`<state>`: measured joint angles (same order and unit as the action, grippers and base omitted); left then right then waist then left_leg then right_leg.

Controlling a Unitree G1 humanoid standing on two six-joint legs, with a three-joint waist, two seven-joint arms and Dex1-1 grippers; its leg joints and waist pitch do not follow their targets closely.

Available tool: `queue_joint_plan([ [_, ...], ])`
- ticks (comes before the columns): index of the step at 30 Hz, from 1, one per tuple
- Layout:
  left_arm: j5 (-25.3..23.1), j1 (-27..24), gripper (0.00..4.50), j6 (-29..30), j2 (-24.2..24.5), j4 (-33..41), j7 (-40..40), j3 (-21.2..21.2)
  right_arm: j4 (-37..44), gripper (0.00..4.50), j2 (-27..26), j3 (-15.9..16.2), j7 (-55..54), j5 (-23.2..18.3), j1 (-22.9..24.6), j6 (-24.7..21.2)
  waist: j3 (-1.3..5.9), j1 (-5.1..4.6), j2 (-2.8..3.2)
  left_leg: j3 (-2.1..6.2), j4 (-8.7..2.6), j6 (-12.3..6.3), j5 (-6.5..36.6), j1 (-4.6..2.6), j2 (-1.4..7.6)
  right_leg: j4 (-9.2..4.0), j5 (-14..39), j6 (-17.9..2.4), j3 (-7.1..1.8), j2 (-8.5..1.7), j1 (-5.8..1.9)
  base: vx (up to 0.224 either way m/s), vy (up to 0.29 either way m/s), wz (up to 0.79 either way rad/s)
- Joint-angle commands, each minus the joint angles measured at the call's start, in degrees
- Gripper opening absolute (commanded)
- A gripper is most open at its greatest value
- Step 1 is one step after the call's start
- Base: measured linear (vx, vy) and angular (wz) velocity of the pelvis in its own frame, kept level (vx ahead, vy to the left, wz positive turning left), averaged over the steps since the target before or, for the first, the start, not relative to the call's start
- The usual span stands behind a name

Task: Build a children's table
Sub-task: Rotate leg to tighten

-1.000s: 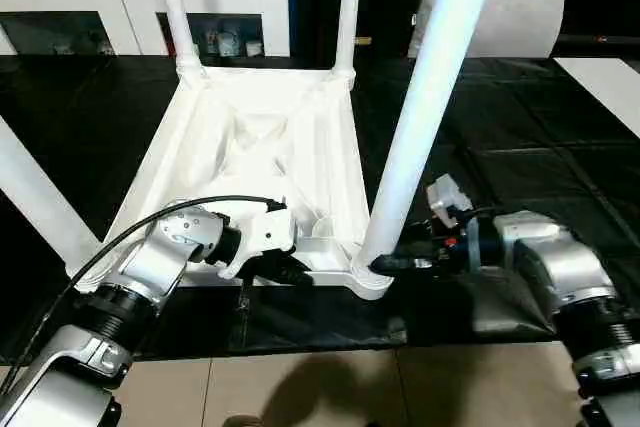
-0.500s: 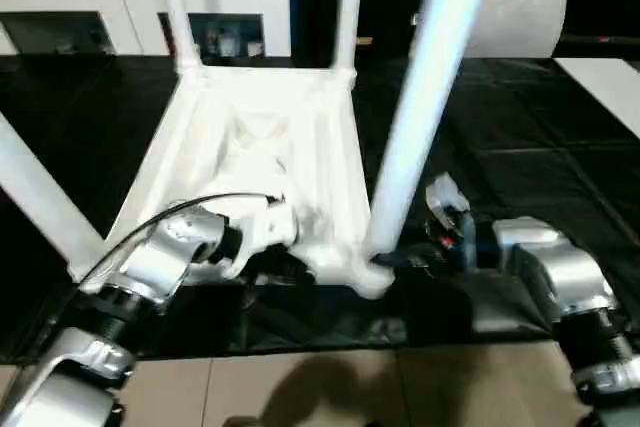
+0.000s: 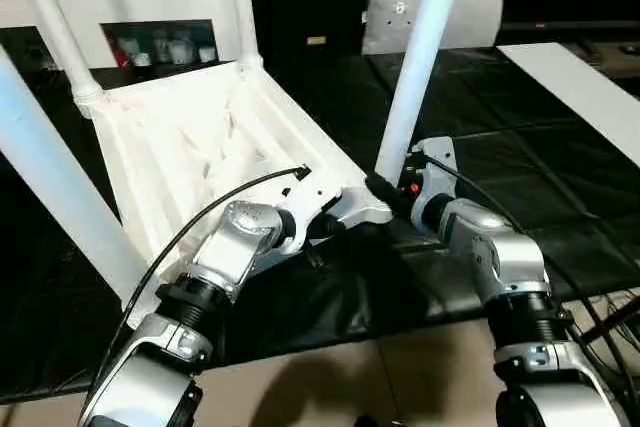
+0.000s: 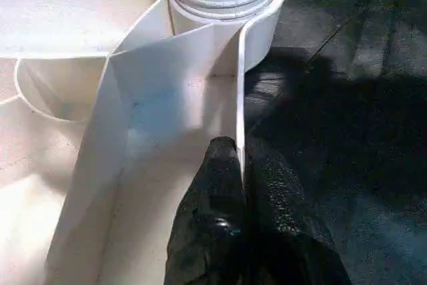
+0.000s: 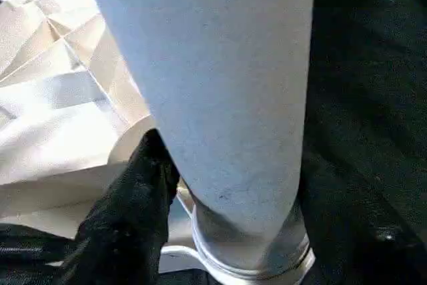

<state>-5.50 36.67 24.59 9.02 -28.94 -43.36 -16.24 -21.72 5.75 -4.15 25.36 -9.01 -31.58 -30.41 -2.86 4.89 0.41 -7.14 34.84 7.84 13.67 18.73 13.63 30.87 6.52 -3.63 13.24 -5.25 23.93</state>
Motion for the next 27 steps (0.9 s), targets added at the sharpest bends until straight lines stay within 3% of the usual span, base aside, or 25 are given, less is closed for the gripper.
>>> queue_joint_plan([
  [1,-0.3,1.8,0.00,-2.0,0.4,1.6,0.6,0.0,0.8,3.18,-0.8,3.1,4.5,-0.9,0.4,-0.1,4.87,0.72,0.08,-1.36,-3.63,-4.59,2.3,1.31,-0.72,-3.38,20.4,2.1,-3.53,-3.67,-5.09,0.000,0.000,0.00],
  [5,-0.3,0.5,0.00,-5.0,2.6,2.5,-2.9,-1.1,0.1,3.38,3.5,4.2,8.9,-0.8,1.1,2.4,5.07,1.21,0.01,-1.44,-3.55,-5.56,0.1,1.41,-0.73,-2.80,18.4,1.2,-3.83,-3.67,-5.11,0.000,0.000,0.00],
  [6,0.1,-0.1,0.00,-6.1,4.0,3.0,-5.5,-1.5,-0.2,3.55,6.2,4.4,11.8,-0.9,1.3,3.2,5.17,1.36,-0.25,-1.41,-3.50,-5.67,-0.8,1.45,-0.65,-2.60,17.7,0.9,-3.84,-3.63,-5.20,0.000,0.000,0.00],
  [10,0.3,-1.1,0.00,-9.0,7.5,3.6,-10.9,-3.2,-1.1,3.77,11.6,3.9,18.0,-0.9,1.4,5.0,5.38,1.90,0.01,-1.41,-3.25,-6.31,-2.8,1.61,-0.46,-1.96,15.8,-0.1,-4.10,-3.60,-4.98,0.000,0.000,0.00],
  [16,0.6,-1.5,0.00,-14.7,11.0,2.4,-17.4,-5.2,-2.4,4.34,17.3,5.1,27.0,-1.2,1.4,7.6,5.19,3.40,0.13,-1.73,-3.29,-5.81,-0.8,1.29,-0.31,-2.18,17.9,-0.5,-4.20,-3.45,-4.64,0.000,0.000,0.00],
  [17,1.0,-1.7,0.00,-16.6,11.9,2.4,-20.1,-5.8,-2.7,4.44,19.1,6.3,30.8,-1.3,1.6,9.5,5.19,3.67,0.81,-1.68,-3.28,-5.41,-0.4,1.15,-0.25,-2.25,18.3,-0.8,-4.21,-3.47,-4.49,0.000,0.000,0.00],
  [18,1.2,-1.8,0.00,-16.9,12.2,2.4,-20.8,-6.0,-2.6,4.44,19.6,6.6,31.8,-1.3,1.7,10.0,5.17,3.77,0.57,-1.72,-3.25,-5.39,0.1,1.16,-0.30,-2.32,18.6,-0.7,-4.14,-3.37,-4.47,0.000,0.000,0.00],
  [19,1.8,-2.2,0.00,-18.5,13.1,2.5,-24.0,-6.6,-2.3,4.44,21.4,7.9,36.3,-1.6,2.2,12.4,5.15,4.21,1.00,-1.79,-3.23,-5.34,1.1,1.14,-0.32,-2.34,18.6,-0.8,-4.22,-3.33,-4.46,0.000,0.000,0.00],
  [23,2.6,-2.6,0.00,-21.4,14.9,2.9,-28.6,-8.0,-1.4,4.44,23.1,9.0,43.8,-3.3,2.6,13.5,5.10,4.84,0.60,-2.01,-3.24,-5.37,2.6,1.20,-0.43,-2.42,20.2,-0.5,-4.16,-3.03,-4.46,0.000,0.000,0.00],
  [24,2.6,-2.6,0.00,-21.7,15.0,2.9,-29.0,-8.1,-1.4,4.17,23.2,9.2,44.5,-3.4,2.6,13.6,5.03,4.93,0.52,-2.01,-3.22,-5.28,3.0,1.17,-0.46,-2.53,21.0,-0.4,-4.08,-3.06,-4.41,0.000,0.000,0.00],
  [27,2.6,-2.4,0.00,-23.8,15.5,2.5,-30.7,-8.8,-1.6,4.04,23.9,10.2,48.0,-3.8,2.7,14.6,4.99,5.20,0.55,-2.03,-3.16,-4.90,4.1,1.06,-0.43,-2.88,23.3,0.5,-3.90,-2.97,-4.25,0.000,0.000,0.00],
])
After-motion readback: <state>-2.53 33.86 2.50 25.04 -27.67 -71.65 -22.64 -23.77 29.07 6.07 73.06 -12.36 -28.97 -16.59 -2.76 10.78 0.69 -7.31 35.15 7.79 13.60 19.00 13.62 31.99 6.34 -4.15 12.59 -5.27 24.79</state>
